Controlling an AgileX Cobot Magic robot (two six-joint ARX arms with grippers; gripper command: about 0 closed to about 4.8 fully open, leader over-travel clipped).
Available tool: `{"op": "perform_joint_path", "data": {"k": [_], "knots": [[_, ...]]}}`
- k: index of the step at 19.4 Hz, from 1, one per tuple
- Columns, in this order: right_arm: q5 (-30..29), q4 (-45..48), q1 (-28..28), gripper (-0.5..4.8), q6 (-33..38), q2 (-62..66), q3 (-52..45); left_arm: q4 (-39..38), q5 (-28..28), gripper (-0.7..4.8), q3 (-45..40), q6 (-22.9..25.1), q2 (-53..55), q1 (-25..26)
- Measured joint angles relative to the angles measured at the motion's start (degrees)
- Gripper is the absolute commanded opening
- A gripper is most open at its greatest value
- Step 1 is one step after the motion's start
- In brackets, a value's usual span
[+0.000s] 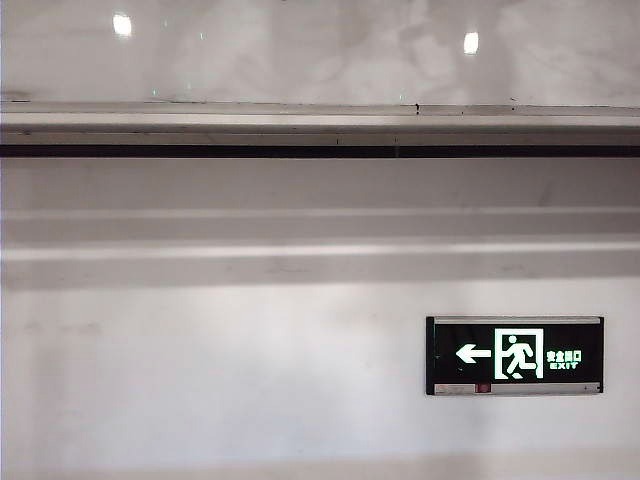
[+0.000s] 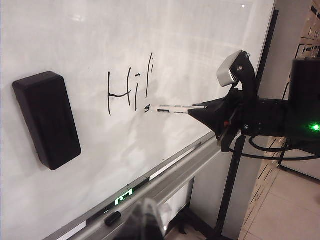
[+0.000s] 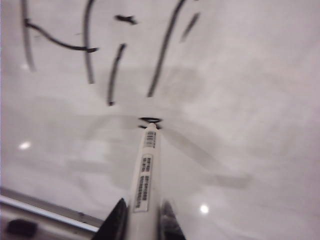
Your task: Take a marker from the whiteboard tray, write "Hi!" on the whiteboard, and then put the marker back vertically into the whiteboard tray.
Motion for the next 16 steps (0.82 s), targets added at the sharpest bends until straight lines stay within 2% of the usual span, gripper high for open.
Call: {"op": "perform_joint_path", "data": {"k": [3, 7, 16], "knots": [[-0.63, 0.15, 0.00, -0.02, 0.07, 0.00, 0.00, 0.02, 0.00, -0.05, 0.02, 0.00, 0.00, 0.00], [1.49, 1.14, 0.00, -0.02, 0.15, -0.11, 0.00, 0.00, 0.02, -0.05, 0.02, 0.00, 0.00, 0.00], [1.46, -2.16, 0.00, -0.02, 0.15, -2.64, -0.15, -0.02, 0.04, -0.05, 0.00, 0.02, 0.00, 0.00]]}}
